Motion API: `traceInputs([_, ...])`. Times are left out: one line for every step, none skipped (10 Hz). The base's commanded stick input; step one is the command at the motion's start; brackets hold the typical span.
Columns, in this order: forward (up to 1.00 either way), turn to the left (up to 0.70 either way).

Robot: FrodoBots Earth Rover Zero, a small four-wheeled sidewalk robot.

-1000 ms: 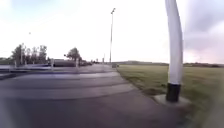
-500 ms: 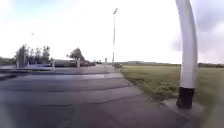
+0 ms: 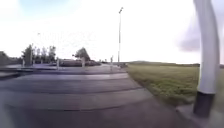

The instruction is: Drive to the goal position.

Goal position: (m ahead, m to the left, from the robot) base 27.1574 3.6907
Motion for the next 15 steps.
traceInputs([0.45,0.27])
traceInputs([0.45,0.27])
traceInputs([0.45,0.27])
traceInputs([0.45,0.27])
traceInputs([0.45,0.27])
traceInputs([0.45,0.27])
traceInputs([0.45,0.0])
traceInputs([0.45,0.0])
traceInputs([0.45,0.0])
traceInputs([0.45,0.0])
traceInputs([0.45,0.0])
traceInputs([0.45,0.0])
traceInputs([0.45,0.0])
traceInputs([0.45,0.0])
traceInputs([0.45,0.0])
